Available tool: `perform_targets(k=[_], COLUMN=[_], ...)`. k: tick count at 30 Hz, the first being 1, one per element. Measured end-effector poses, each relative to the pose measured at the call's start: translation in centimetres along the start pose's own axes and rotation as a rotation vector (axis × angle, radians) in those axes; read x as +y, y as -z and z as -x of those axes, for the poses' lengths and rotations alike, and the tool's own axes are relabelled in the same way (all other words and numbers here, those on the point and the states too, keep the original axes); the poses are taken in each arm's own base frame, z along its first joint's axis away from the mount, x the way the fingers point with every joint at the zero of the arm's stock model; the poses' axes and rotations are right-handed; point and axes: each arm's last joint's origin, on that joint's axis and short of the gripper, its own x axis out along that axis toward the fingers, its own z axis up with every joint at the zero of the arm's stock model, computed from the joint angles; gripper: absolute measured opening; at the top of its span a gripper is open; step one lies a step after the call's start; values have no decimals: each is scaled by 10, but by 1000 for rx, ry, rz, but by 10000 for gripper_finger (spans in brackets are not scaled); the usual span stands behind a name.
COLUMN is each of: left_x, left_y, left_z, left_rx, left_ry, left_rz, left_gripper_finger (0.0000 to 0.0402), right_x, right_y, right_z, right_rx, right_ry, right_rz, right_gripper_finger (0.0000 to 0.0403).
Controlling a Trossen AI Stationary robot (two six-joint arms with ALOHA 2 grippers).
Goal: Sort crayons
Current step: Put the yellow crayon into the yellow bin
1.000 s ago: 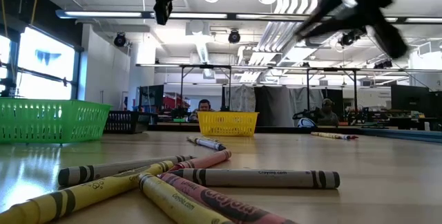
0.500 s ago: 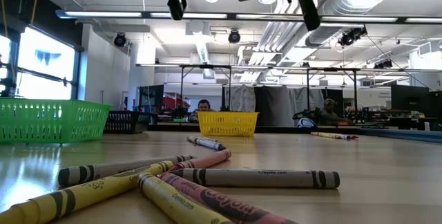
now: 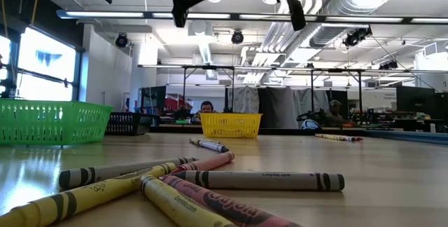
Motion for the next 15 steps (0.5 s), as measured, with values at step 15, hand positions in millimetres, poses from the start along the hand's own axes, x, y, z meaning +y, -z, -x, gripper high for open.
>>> perform_targets(k=[15], left_x=[14], left_y=[-3], left_z=[-30], left_rx=[43], left_ry=[9], left_rz=[33], left_gripper_finger=[188], right_x=[18], right_y=[-37], right_z=[-17], right_rx=[169], right_ry=[141], right_rz=[186], right_gripper_finger=[5])
